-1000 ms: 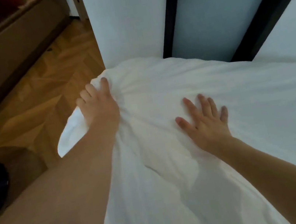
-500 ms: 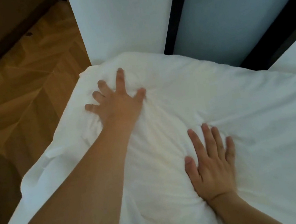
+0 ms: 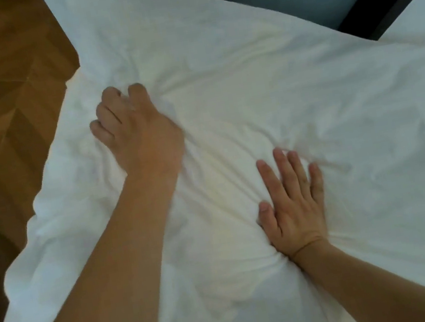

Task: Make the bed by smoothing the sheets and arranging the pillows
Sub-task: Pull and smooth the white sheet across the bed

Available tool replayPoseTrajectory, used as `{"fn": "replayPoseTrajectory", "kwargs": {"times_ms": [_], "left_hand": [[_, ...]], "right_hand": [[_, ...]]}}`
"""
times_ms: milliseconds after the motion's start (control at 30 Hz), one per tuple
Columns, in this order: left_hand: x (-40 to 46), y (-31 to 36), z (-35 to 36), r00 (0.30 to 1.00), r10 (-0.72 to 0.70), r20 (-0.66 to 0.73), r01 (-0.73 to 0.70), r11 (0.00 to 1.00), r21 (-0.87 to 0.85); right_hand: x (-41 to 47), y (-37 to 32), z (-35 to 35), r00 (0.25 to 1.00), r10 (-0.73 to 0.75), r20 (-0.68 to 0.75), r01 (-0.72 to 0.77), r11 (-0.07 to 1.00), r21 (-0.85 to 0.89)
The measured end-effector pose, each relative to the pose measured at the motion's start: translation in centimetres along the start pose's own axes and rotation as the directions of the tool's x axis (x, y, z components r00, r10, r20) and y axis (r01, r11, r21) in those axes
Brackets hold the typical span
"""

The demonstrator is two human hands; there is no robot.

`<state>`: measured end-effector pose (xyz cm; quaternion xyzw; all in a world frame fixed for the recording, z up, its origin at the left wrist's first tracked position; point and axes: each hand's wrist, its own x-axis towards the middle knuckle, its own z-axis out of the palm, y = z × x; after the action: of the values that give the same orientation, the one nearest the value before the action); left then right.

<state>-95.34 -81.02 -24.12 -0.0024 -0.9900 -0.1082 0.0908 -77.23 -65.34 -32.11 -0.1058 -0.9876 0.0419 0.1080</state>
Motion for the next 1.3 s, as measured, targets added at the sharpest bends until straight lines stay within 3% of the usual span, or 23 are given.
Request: {"fn": "replayPoseTrajectory", "kwargs": {"times_ms": [67, 167, 233, 367, 533, 600, 700, 767, 833, 867, 900, 933, 967, 1067, 1133, 1200, 1267, 1300], "left_hand": [[-6.2, -0.1, -1.8, 0.994, 0.108, 0.006, -0.108, 0.994, -0.034], [-15.7, -3.0, -2.8, 0.929, 0.316, 0.191, -0.32, 0.947, -0.009], [-17.2, -5.7, -1.3, 0.899, 0.359, 0.25, -0.381, 0.923, 0.047], [-15.9, -5.3, 0.6, 0.943, 0.258, 0.211, -0.277, 0.959, 0.066], [-15.9, -5.2, 2.2, 0.944, 0.264, 0.196, -0.276, 0.96, 0.037], [-15.9, -5.5, 2.5, 0.946, 0.251, 0.206, -0.265, 0.963, 0.041], [-16.4, -5.2, 2.2, 0.938, 0.279, 0.206, -0.29, 0.957, 0.022], [-15.5, -4.5, 1.2, 0.937, 0.163, 0.308, -0.203, 0.974, 0.101], [-14.9, -0.8, 0.1, 0.947, -0.001, 0.322, 0.007, 1.0, -0.016], [-15.7, 2.7, -0.7, 0.961, -0.013, 0.276, 0.043, 0.994, -0.103], [-17.4, 7.3, -1.5, 0.976, 0.056, 0.209, -0.023, 0.987, -0.157], [-19.4, 12.5, -1.8, 0.971, 0.212, 0.112, -0.19, 0.965, -0.18], [-21.6, 18.1, -2.1, 0.92, 0.387, 0.059, -0.367, 0.904, -0.219], [-28.4, 33.7, -1.8, 0.718, 0.672, 0.183, -0.594, 0.728, -0.343], [-31.5, 40.3, 0.9, 0.641, 0.685, 0.347, -0.583, 0.728, -0.36], [-34.1, 43.3, 4.9, 0.671, 0.581, 0.461, -0.521, 0.812, -0.264], [-34.9, 44.2, 8.2, 0.763, 0.541, 0.352, -0.539, 0.835, -0.115], [-34.4, 45.0, 9.5, 0.791, 0.548, 0.271, -0.553, 0.831, -0.064]], "right_hand": [[0.0, -0.1, 0.0, 1.0, 0.006, 0.004, -0.006, 1.0, -0.003], [0.0, 0.0, 0.0, 1.0, 0.009, 0.006, -0.009, 1.0, -0.007], [0.0, 0.0, -0.1, 1.0, 0.011, 0.005, -0.011, 1.0, 0.002], [0.1, -0.2, -0.1, 1.0, -0.001, 0.014, 0.001, 1.0, 0.007], [0.4, -0.5, -1.4, 0.998, 0.032, 0.048, -0.032, 0.999, -0.006], [0.3, -0.8, -3.4, 0.996, 0.05, 0.074, -0.061, 0.986, 0.153], [-1.5, 2.2, -8.9, 0.991, 0.088, 0.1, -0.128, 0.839, 0.529], [-4.2, 7.4, -13.1, 0.996, 0.042, 0.073, -0.071, 0.88, 0.47], [-7.4, 14.7, -16.5, 0.996, 0.049, 0.073, -0.068, 0.955, 0.29], [-9.0, 18.6, -17.9, 0.99, 0.114, 0.088, -0.129, 0.971, 0.2], [-10.7, 22.5, -19.0, 0.976, 0.191, 0.106, -0.203, 0.973, 0.108], [-12.3, 26.1, -20.1, 0.953, 0.275, 0.126, -0.279, 0.96, 0.016], [-14.0, 29.4, -21.0, 0.926, 0.353, 0.137, -0.348, 0.936, -0.058], [-18.0, 37.7, -22.8, 0.818, 0.561, 0.128, -0.515, 0.813, -0.271], [-18.4, 42.6, -23.0, 0.755, 0.642, 0.133, -0.553, 0.733, -0.396], [-18.0, 47.1, -22.1, 0.646, 0.731, 0.221, -0.667, 0.681, -0.302], [-17.8, 50.8, -20.1, 0.55, 0.753, 0.362, -0.781, 0.617, -0.098], [-18.1, 52.3, -18.8, 0.55, 0.742, 0.383, -0.787, 0.614, -0.059]]}}
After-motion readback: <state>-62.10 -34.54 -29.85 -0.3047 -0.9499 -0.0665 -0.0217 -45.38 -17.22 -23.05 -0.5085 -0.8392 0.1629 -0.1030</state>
